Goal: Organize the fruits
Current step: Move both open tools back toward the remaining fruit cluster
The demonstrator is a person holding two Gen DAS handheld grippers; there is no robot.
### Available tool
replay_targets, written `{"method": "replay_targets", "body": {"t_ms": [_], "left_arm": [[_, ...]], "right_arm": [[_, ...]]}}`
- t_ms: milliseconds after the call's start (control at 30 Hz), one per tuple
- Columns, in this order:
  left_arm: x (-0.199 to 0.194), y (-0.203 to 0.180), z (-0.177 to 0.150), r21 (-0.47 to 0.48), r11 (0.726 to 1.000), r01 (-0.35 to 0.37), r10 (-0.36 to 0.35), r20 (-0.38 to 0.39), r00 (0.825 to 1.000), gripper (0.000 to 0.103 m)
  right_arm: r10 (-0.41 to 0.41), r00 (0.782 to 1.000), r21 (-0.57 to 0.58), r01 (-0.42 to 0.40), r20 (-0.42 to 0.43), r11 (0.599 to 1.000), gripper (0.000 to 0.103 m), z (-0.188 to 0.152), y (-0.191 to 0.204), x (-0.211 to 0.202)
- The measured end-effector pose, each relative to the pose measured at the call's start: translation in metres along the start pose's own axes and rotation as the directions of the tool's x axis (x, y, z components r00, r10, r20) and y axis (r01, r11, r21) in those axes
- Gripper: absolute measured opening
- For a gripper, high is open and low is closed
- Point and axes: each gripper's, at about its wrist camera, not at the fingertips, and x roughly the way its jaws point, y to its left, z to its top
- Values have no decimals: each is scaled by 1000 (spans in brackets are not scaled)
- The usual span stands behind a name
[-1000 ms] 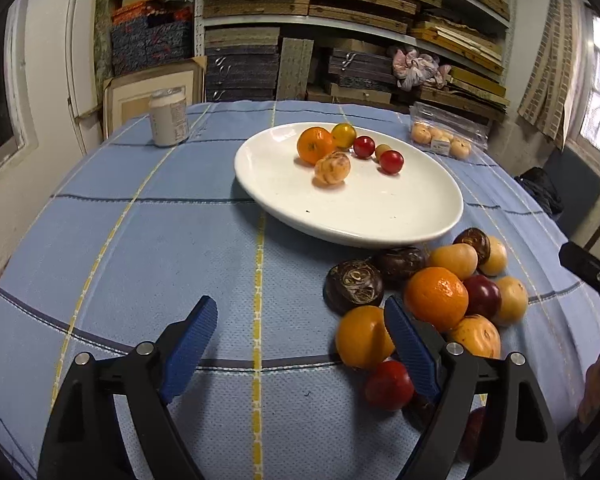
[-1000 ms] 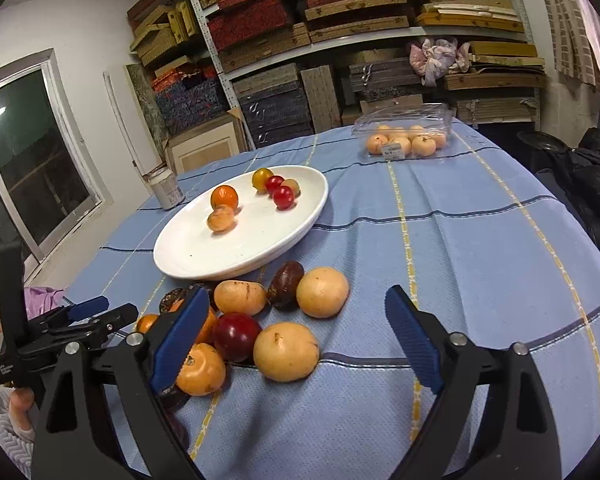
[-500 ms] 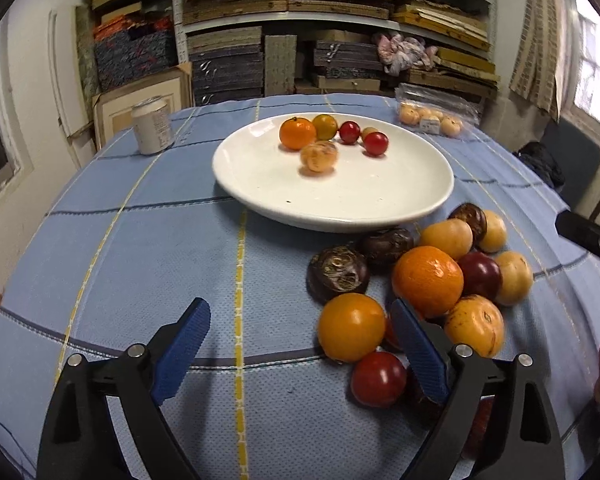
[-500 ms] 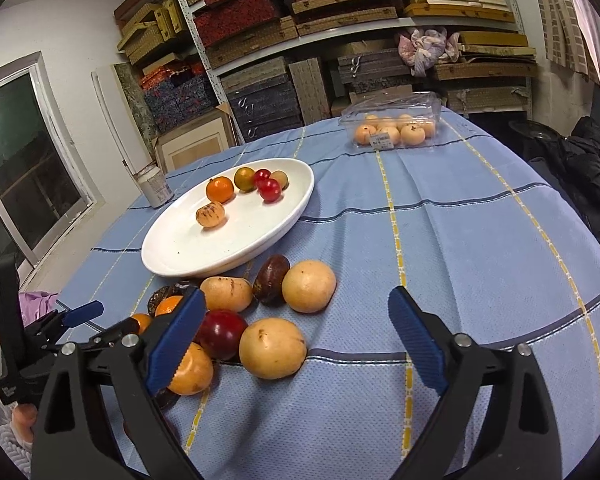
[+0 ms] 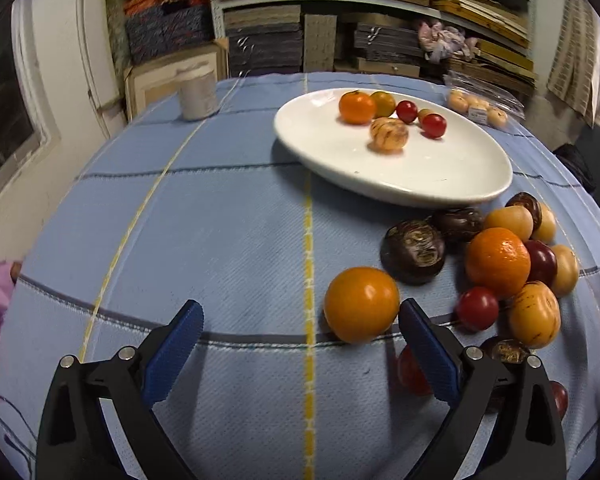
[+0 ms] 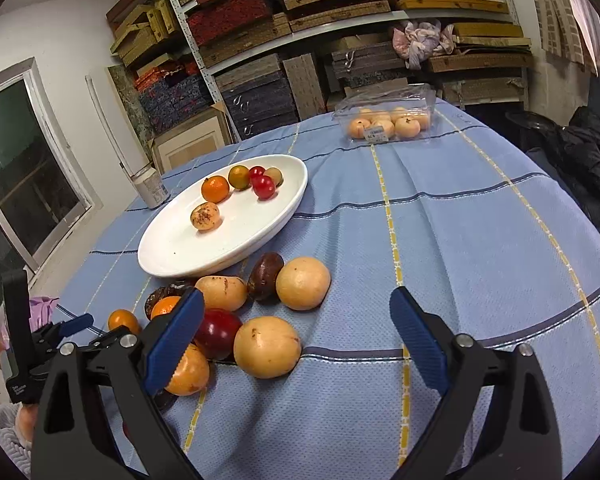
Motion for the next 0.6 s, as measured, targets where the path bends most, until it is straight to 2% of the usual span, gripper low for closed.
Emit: {"method": "replay_targets", "body": {"t_ms": [233,367,500,600], "left_arm": [[-4,-5,-1,33,999,-1,1,8,1000,98],[-6,-18,0,92,996,-14,10,43,999,98],[-7,-34,0,168,985,34,-45,64,997,98],[-5,-40,0,189,979,80,-92,54,994,98]], "right_arm": [[4,1000,-13,-4,-4,1000,92,-1,3,-1],[-1,1000,-14,1,3,1000,92,-2,4,-2],[-9,1000,-16,9,-16,1000,95,-3,5,2],[-26,999,-39,25,-24,999,95,-4,9,3]]}}
